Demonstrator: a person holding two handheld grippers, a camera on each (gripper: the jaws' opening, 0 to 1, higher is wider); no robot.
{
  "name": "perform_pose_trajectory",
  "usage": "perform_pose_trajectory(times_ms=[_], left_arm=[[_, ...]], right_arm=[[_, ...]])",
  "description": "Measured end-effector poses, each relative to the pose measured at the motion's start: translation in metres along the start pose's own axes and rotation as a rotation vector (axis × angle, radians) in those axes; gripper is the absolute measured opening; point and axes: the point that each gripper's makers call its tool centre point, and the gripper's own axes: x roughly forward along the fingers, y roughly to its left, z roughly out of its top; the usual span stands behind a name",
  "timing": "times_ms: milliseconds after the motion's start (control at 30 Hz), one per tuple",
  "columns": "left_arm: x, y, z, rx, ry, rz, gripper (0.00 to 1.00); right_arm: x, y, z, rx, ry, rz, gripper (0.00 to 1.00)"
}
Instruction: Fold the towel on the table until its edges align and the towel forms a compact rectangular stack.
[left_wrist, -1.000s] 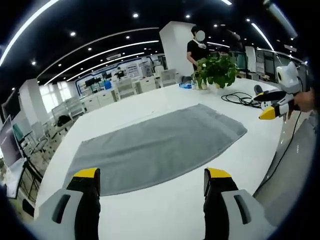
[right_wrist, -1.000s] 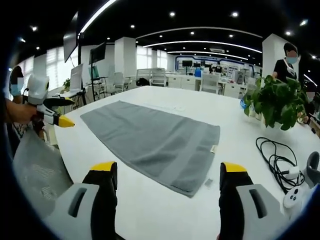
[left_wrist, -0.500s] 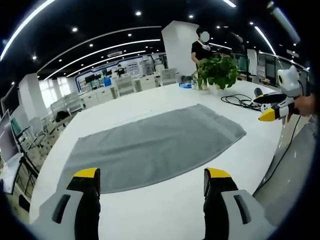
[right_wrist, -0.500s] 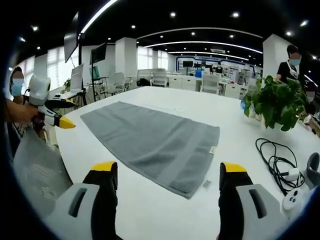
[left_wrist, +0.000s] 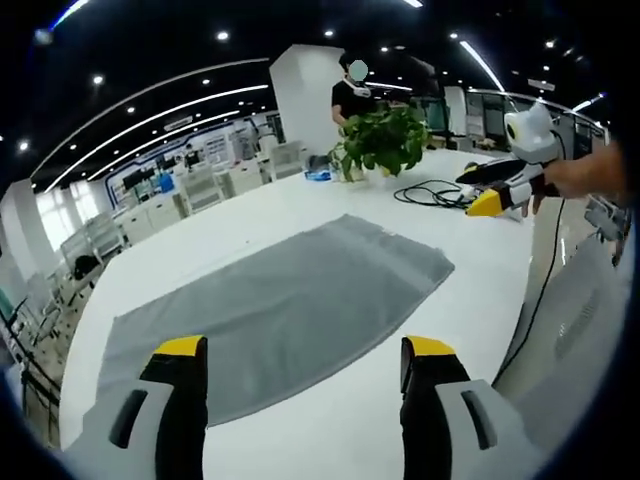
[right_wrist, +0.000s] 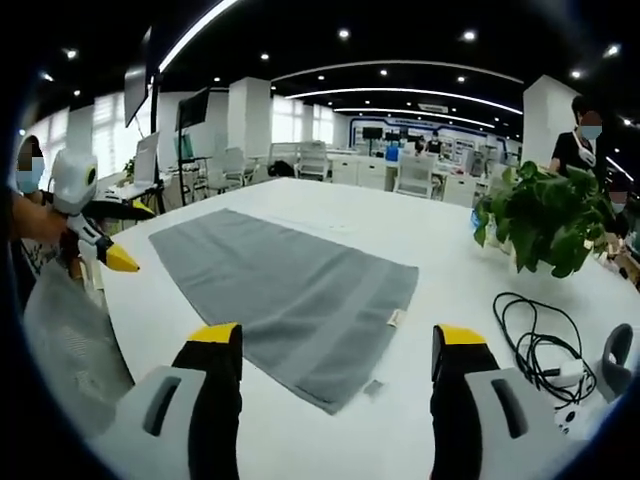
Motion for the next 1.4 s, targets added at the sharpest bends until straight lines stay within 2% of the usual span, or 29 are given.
perform_pose_trajectory(times_ms=[333, 767, 867, 1267, 1400], left_arm=[[0.025, -0.049, 0.026, 0.068, -0.007, -0.157, 0.7], [0.063, -0.118, 0.056, 0.204, -0.021, -0.359, 0.58], [0.071, -0.137, 0.065, 0.185, -0.028, -0.411, 0.56], [0.103, -0.189, 0.075, 0.262, -0.016, -0.536, 0.51], [0.113, -0.201, 0.075, 0.275, -0.008, -0.569, 0.49]], right_arm=[[0.01, -0.032, 0.015, 0.024, -0.011, -0.022, 0.72], [0.025, -0.069, 0.043, 0.006, -0.027, -0.049, 0.62], [0.032, -0.077, 0.045, 0.013, -0.023, -0.057, 0.61], [0.072, -0.108, 0.052, 0.088, -0.017, -0.074, 0.53], [0.086, -0.114, 0.048, 0.105, 0.002, -0.079, 0.51]])
